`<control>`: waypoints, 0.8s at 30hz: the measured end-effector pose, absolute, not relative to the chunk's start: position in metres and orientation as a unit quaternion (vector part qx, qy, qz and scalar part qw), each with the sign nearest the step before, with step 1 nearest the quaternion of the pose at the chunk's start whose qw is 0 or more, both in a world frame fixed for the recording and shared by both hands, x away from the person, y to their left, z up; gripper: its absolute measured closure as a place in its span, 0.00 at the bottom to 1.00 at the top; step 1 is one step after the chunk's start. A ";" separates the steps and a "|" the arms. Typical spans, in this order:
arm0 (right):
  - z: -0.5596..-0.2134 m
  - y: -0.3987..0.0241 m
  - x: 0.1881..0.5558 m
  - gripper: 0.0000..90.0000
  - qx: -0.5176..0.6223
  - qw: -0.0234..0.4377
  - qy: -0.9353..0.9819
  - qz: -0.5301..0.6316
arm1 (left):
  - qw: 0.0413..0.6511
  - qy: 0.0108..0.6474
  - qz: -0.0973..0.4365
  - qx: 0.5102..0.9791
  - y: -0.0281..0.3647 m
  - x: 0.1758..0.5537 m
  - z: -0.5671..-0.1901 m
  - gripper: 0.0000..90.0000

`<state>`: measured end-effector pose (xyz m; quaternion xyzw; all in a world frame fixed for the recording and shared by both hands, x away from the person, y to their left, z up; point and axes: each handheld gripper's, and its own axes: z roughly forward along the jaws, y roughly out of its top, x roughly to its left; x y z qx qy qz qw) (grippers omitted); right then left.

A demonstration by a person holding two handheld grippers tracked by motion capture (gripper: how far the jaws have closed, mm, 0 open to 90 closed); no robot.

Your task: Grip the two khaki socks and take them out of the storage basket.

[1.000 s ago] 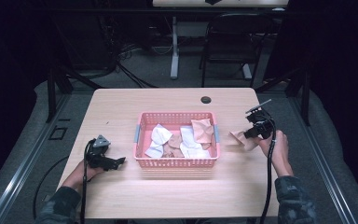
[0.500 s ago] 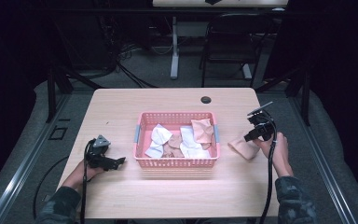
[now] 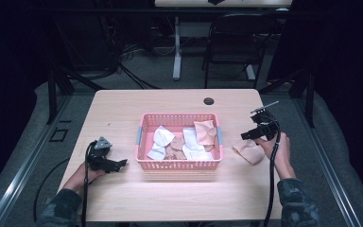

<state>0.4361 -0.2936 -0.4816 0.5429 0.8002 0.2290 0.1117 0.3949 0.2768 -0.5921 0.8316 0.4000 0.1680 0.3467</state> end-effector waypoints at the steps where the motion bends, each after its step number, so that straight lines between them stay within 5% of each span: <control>1: -0.481 -0.294 0.436 0.35 0.541 0.110 0.800 0.234 | 0.347 0.400 0.168 0.832 0.277 0.395 -0.592 0.00; 8: -0.469 -0.289 0.435 0.17 0.531 0.097 0.797 0.272 | 0.347 0.400 0.168 0.832 0.277 0.395 -0.592 0.00; 24: -0.422 -0.232 0.434 0.10 0.456 0.088 0.819 0.336 | 0.346 0.399 0.168 0.832 0.277 0.395 -0.592 0.00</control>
